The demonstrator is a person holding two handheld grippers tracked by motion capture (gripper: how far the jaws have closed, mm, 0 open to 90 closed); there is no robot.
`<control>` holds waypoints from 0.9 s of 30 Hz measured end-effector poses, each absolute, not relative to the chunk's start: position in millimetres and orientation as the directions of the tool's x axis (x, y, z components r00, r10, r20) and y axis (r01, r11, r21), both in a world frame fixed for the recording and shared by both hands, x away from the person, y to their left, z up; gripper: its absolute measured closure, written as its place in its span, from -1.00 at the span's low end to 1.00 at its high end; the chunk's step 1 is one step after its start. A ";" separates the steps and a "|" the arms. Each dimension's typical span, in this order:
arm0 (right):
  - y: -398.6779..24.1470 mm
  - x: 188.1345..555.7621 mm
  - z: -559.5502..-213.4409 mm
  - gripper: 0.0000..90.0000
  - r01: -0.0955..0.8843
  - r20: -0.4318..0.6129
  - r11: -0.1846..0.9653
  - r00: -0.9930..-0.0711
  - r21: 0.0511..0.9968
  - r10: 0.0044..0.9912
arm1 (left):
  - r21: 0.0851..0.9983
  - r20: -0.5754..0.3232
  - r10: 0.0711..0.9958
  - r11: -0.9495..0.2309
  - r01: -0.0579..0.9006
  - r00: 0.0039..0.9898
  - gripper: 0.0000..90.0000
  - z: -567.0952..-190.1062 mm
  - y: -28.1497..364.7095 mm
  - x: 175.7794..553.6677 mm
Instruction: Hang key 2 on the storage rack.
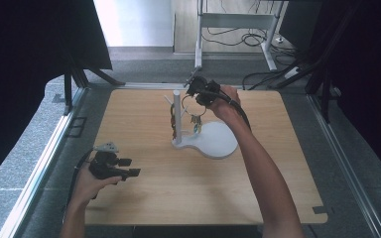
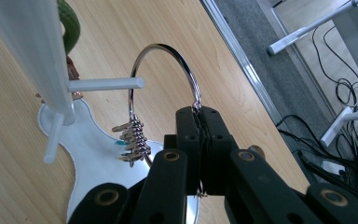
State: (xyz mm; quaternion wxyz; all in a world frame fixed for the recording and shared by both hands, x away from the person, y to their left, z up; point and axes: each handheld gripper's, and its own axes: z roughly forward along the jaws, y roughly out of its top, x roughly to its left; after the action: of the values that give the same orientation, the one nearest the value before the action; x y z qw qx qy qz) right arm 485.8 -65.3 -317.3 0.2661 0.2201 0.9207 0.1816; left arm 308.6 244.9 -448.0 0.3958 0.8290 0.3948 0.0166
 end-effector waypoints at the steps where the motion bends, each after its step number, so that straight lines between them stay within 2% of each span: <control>1: -64.4 484.8 -317.1 0.96 0.309 -0.410 0.837 -0.761 0.453 0.503 | 0.668 -0.285 0.666 -0.377 0.641 0.689 -0.16 -447.9 244.7 308.6; 27: -54.5 465.5 -330.6 0.96 0.298 -0.406 0.844 -0.773 0.447 0.488 | 0.671 -0.281 0.667 -0.378 0.638 0.690 -0.17 -446.3 244.7 306.6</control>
State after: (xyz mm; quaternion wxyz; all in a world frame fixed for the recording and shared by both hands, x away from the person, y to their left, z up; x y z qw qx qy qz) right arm 465.5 -54.5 -330.6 0.2616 0.2125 0.9238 0.1817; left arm 306.6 244.7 -446.3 0.3954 0.8300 0.3931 0.0182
